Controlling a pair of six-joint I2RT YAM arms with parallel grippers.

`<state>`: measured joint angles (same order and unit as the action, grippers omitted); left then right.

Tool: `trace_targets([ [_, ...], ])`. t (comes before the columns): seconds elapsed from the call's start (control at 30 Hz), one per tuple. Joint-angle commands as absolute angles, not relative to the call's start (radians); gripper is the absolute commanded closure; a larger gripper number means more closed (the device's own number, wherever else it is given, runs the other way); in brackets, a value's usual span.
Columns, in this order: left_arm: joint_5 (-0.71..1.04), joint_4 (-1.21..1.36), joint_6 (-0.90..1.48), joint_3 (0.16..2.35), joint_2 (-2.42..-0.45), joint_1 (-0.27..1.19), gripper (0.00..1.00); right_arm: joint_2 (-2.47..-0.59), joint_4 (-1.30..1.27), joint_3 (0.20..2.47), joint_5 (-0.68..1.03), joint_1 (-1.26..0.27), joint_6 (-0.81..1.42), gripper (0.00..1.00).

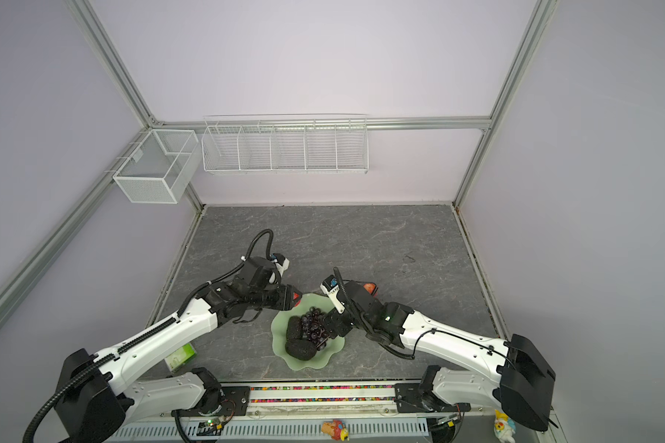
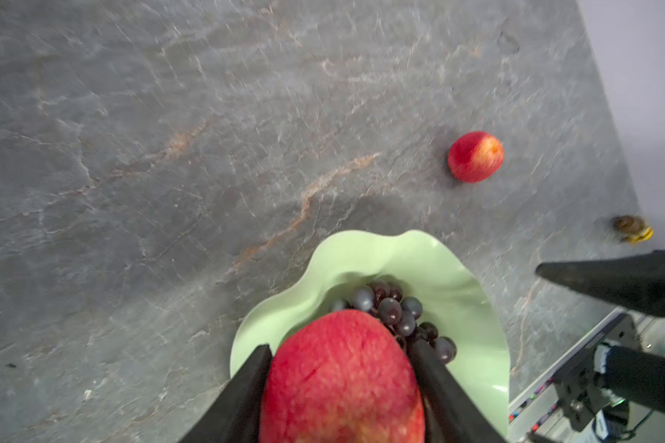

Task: Place and organize the fake fruits in the fruit bowl
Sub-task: 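Grasp the red apple with the left gripper and carry it over the bowl, then release the apple into the bowl with the left gripper while the right grasps another apple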

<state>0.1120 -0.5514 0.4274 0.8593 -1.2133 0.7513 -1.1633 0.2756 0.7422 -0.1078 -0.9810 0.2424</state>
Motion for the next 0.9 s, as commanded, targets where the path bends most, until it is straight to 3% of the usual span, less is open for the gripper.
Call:
trace_targets([
  [0.0, 0.095, -0.618, 0.391, 0.894, -1.260, 0.803, 0.44, -1.118, 0.308, 0.718, -0.134, -0.952, 0.285, 0.12],
  [0.17, 0.062, -0.625, 0.382, 0.920, -1.312, 0.832, 0.42, -1.083, 0.303, 0.706, -0.123, -0.943, 0.289, 0.12],
  [0.4, 0.048, -0.632, 0.362, 0.933, -1.339, 0.835, 0.31, -1.094, 0.279, 0.702, -0.101, -0.941, 0.297, 0.11],
  [0.57, 0.028, -0.630, 0.363, 0.948, -1.313, 0.838, 0.28, -1.101, 0.299, 0.700, -0.152, -0.929, 0.324, 0.11],
  [0.87, 0.084, -0.583, 0.263, 0.999, -1.168, 0.996, 0.18, -1.082, 0.364, 0.631, -0.191, -0.634, 0.499, 0.11],
])
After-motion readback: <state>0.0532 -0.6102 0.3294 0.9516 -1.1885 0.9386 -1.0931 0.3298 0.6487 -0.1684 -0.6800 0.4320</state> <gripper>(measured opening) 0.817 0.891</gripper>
